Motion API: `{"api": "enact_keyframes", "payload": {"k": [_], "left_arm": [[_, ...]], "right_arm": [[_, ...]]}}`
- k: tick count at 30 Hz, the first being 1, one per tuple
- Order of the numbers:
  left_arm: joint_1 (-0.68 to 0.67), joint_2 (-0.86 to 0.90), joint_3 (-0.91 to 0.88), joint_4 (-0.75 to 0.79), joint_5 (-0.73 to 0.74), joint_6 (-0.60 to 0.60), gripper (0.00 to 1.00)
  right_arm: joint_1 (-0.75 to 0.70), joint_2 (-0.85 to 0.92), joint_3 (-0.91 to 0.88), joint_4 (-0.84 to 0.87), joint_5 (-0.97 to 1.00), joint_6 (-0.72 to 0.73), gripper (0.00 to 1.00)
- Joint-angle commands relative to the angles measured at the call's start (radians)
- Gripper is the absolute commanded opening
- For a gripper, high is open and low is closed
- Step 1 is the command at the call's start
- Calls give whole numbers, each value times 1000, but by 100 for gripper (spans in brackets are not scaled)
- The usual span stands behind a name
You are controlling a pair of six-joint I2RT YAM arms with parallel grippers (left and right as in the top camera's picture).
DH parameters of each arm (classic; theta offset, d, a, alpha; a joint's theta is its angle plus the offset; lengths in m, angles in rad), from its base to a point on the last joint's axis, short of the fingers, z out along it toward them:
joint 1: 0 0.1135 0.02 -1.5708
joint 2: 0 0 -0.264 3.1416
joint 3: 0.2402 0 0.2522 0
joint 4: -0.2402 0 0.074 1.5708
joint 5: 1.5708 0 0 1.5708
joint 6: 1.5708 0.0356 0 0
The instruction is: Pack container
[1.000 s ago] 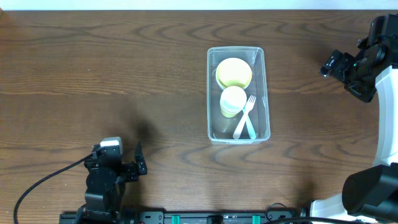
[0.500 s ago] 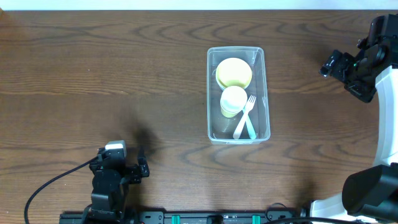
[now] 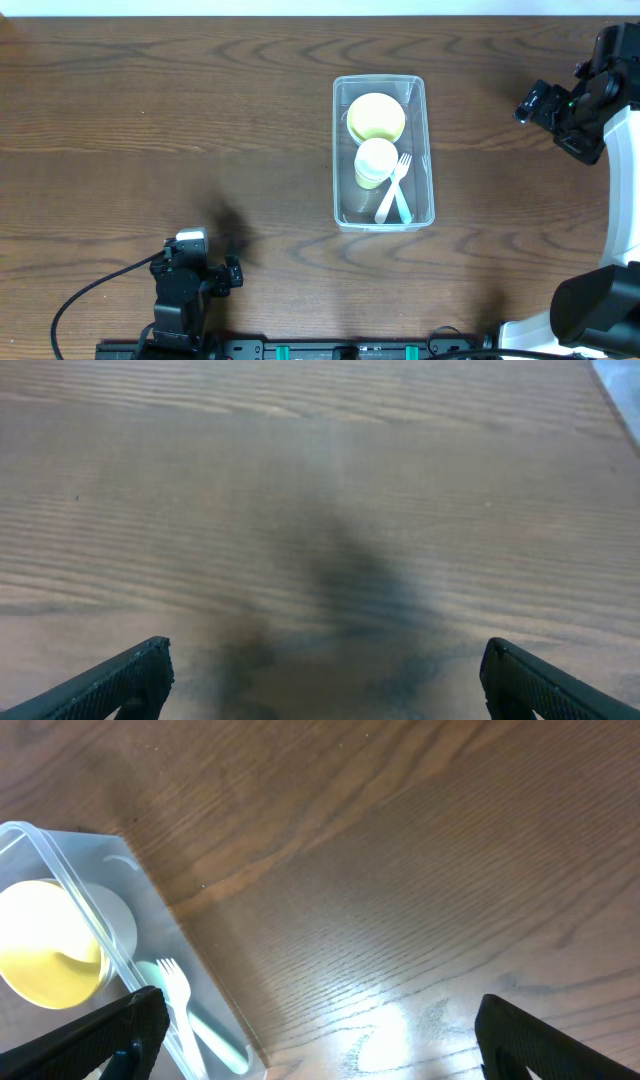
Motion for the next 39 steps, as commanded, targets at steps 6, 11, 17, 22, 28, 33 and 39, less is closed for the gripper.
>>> {"api": "enact_keyframes", "payload": {"k": [6,11,17,22,28,33,39], "left_arm": [[5,-7,-11,-4,6,-8,98],[5,-6,-12,-4,6,-8,98],[5,-6,-11,-4,6,-8,98],[5,-6,-11,-4,6,-8,98],[5,-6,-12,-4,6,-8,98],[5,-6,-12,-4,6,-8,98],[5,-6,-11,-4,6,-8,98]], "right_arm": [[-6,4,3,-1,3,-1,99],[-6,4,3,-1,3,-1,99],[-6,4,3,-1,3,-1,99],[-6,4,3,-1,3,-1,99],[-6,4,3,-1,3,-1,99],[-6,3,2,0,3,-1,99],[75,-107,-11,0,144,-75,99]]}}
